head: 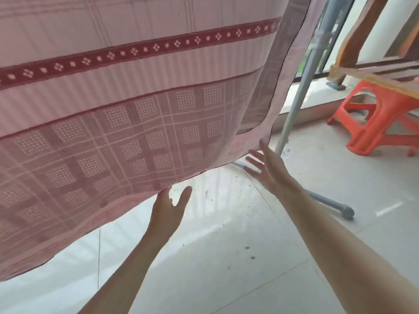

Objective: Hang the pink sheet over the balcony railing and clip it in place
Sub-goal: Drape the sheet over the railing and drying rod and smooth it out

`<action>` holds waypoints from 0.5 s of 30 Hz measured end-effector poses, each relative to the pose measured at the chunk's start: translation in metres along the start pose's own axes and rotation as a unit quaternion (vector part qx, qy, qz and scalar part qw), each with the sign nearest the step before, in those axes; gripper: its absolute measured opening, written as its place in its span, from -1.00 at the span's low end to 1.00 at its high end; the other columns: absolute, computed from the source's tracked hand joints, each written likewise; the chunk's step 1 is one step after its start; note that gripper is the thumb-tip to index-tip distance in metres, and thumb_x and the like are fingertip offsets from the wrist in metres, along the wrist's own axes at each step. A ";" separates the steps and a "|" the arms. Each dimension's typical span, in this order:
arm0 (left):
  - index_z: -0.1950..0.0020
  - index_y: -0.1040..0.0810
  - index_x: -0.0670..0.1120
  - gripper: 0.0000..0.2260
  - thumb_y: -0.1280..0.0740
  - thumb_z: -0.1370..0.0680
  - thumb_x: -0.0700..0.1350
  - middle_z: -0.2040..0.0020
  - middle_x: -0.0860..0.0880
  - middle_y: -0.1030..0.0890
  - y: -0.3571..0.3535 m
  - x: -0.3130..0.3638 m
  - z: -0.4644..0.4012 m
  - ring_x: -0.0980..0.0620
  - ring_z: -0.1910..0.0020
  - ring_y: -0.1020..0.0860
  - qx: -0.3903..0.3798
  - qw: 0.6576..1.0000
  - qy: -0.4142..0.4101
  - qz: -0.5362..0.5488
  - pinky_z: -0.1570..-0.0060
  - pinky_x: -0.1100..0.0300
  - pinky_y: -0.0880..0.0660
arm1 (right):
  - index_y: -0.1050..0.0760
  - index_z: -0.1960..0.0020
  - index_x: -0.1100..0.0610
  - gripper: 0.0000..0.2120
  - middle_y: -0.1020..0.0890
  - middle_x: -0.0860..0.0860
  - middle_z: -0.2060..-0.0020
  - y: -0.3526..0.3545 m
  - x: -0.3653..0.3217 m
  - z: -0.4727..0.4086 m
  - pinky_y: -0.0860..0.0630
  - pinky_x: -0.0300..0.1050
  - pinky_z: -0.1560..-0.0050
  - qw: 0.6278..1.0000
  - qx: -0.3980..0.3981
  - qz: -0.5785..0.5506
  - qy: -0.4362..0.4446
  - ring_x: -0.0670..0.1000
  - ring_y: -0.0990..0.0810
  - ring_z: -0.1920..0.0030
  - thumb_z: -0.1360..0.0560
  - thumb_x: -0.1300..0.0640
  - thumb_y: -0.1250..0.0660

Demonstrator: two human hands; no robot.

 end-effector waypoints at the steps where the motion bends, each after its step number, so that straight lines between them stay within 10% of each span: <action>1: -0.29 -0.39 0.01 -0.63 -0.28 -0.52 0.07 -0.29 0.08 -0.43 -0.003 0.006 -0.005 0.13 -0.28 -0.39 0.020 0.998 0.032 0.053 -0.17 0.29 -0.28 | -0.32 -0.34 0.10 -0.54 -0.45 0.05 -0.24 0.000 -0.012 -0.013 -0.49 0.02 -0.09 0.999 -0.015 -0.027 0.008 0.07 -0.46 -0.23 -0.53 -0.12 -0.22; 5: -0.06 -0.51 -0.01 -0.88 -0.30 -0.54 -0.10 -0.18 0.05 -0.53 -0.014 0.026 -0.025 0.13 -0.18 -0.46 0.060 0.919 0.132 0.365 -0.20 0.06 -0.39 | -0.33 -0.32 0.08 -0.52 -0.45 0.00 -0.24 -0.005 -0.039 -0.047 -0.45 0.01 -0.09 0.999 -0.043 -0.023 0.010 0.02 -0.44 -0.24 -0.49 -0.11 -0.30; 10: 0.12 -0.50 -0.07 -0.88 -0.24 -0.54 -0.26 0.10 0.02 -0.50 -0.019 0.055 -0.041 0.07 -0.01 -0.49 0.113 0.755 0.232 0.603 -0.15 0.07 -0.42 | -0.48 0.08 0.13 -0.97 -0.56 0.03 0.14 -0.017 -0.060 -0.047 -0.47 0.00 -0.16 0.999 -0.052 0.010 -0.006 0.01 -0.51 0.07 -0.52 0.17 -0.29; 15: -0.02 -0.45 -0.10 -0.81 -0.24 -0.50 -0.36 0.18 -0.01 -0.50 -0.014 0.064 -0.031 0.07 0.11 -0.49 0.127 0.752 0.294 0.576 0.11 0.17 -0.45 | -0.49 0.10 0.16 -0.96 -0.56 0.04 0.20 -0.013 -0.068 -0.035 -0.51 -0.16 0.05 0.999 0.036 0.007 -0.024 0.00 -0.54 0.11 -0.52 0.24 -0.27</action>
Point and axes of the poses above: each hand's wrist, its own z-axis away from the middle knuckle, its own y-axis out of the back of the hand, x = y × z, the point moved 3 cm from there along -z, towards the middle knuckle
